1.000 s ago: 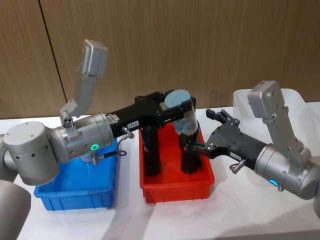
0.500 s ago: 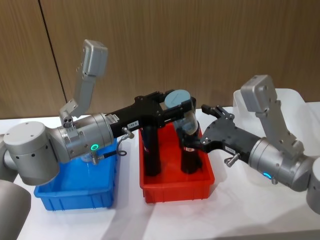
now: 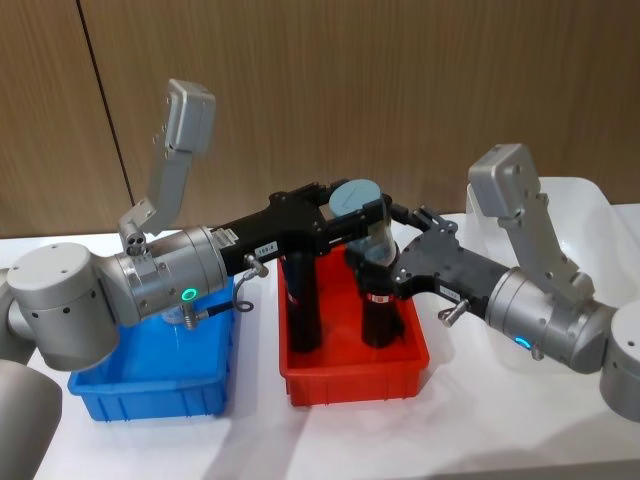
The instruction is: Pick the cotton swabs from the blue box and place them into the white box.
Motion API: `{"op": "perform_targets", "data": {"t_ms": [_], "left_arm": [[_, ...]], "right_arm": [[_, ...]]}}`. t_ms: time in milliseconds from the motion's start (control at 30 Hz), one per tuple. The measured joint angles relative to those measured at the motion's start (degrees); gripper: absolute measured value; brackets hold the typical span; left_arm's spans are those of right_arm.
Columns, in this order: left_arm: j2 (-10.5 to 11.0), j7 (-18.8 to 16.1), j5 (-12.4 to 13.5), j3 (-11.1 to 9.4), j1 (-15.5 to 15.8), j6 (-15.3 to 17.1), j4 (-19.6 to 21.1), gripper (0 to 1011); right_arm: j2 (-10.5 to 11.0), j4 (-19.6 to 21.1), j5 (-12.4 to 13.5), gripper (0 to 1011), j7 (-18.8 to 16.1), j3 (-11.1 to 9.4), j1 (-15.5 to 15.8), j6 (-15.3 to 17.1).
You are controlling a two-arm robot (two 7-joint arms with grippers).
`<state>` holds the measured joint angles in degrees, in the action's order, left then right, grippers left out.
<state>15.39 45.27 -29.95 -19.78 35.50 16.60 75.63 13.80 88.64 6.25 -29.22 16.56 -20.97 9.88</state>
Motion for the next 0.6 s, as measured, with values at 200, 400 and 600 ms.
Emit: {"op": "perform_targets", "data": {"t_ms": [200, 400, 600], "left_arm": [[0.00, 0.00, 0.00, 0.00, 0.00, 0.00, 0.00, 670], [0.00, -0.01, -0.01, 0.01, 0.00, -0.02, 0.00, 670], [0.00, -0.01, -0.05, 0.03, 0.00, -0.07, 0.01, 670]], "right_arm": [[-0.20, -0.46, -0.03, 771, -0.32, 0.23, -0.42, -0.25], [-0.28, -0.64, 0.06, 668, -0.44, 0.41, -0.65, -0.37], [-0.28, -0.66, 0.15, 664, -0.35, 0.52, -0.78, -0.46]]}}
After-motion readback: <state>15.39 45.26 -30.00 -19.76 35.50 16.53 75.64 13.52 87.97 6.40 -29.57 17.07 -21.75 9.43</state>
